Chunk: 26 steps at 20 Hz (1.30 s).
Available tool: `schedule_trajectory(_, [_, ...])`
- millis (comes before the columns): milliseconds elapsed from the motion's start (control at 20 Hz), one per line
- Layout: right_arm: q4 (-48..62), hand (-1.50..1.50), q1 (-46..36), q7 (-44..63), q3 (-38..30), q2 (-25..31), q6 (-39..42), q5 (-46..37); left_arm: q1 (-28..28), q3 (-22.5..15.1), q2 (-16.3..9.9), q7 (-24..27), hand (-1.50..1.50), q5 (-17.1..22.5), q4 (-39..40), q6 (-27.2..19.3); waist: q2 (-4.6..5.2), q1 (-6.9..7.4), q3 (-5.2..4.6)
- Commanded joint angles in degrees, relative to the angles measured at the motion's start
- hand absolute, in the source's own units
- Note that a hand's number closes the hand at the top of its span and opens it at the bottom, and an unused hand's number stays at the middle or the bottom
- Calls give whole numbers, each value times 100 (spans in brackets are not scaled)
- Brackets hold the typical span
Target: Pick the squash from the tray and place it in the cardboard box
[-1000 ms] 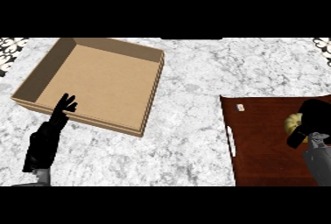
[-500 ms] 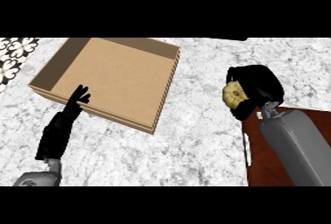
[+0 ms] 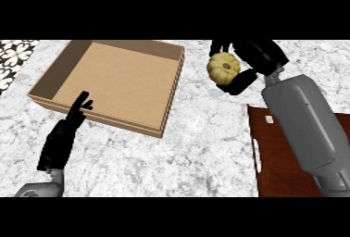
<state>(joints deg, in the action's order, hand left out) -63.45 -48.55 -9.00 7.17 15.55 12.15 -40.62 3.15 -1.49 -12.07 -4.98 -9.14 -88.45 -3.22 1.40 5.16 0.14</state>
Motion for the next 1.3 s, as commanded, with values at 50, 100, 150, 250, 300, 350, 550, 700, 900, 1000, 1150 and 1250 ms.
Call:
schedule_trajectory(50, [824,150,-693,-1226,-609,-393,94,958,-78,48,-19,19,0,21,82,28,-13,-90,-5])
schedule_trajectory(100, [863,150,-842,-1280,-588,-505,184,1011,-159,217,-91,188,0,80,213,20,-55,-194,-12])
schedule_trajectory(150, [828,150,-1218,-1149,-742,-488,554,1253,-42,132,28,109,0,41,256,-35,-80,-269,-14])
schedule_trajectory(250, [1483,150,-1391,-1669,-765,-637,247,1169,26,220,-190,-91,0,13,24,45,-62,-206,-11])
schedule_trajectory(300, [1615,150,-1766,-1612,-897,-519,571,1313,120,389,-259,22,0,176,287,164,-69,-260,-16])
schedule_trajectory(350, [1734,150,-1876,-1504,-759,-823,446,1211,-129,221,-32,343,0,-87,429,-114,-82,-290,-18])
schedule_trajectory(550, [2448,150,-2499,-1481,-880,-1165,130,1141,-16,234,-23,122,0,-68,236,-85,-92,-321,-17])
schedule_trajectory(700, [2770,150,-3120,-1035,-1014,-1350,5,1135,103,249,15,-162,0,55,235,30,-96,-332,-19])
schedule_trajectory(900, [3429,150,-3663,-785,-794,-1542,-347,1254,88,101,123,-11,0,-205,254,-143,-73,-230,-23])
schedule_trajectory(1000, [3664,150,-3873,-806,-732,-1547,-345,1262,-227,186,39,229,0,-104,209,-34,-70,-194,-25])
schedule_trajectory(1150, [4088,150,-4207,-531,-377,-1551,-468,1572,-66,-52,213,193,0,-292,289,-113,-41,-24,-32])
schedule_trajectory(1250, [4290,150,-3927,-768,81,-1552,-605,1612,74,148,38,54,0,-65,139,81,-44,18,-31])
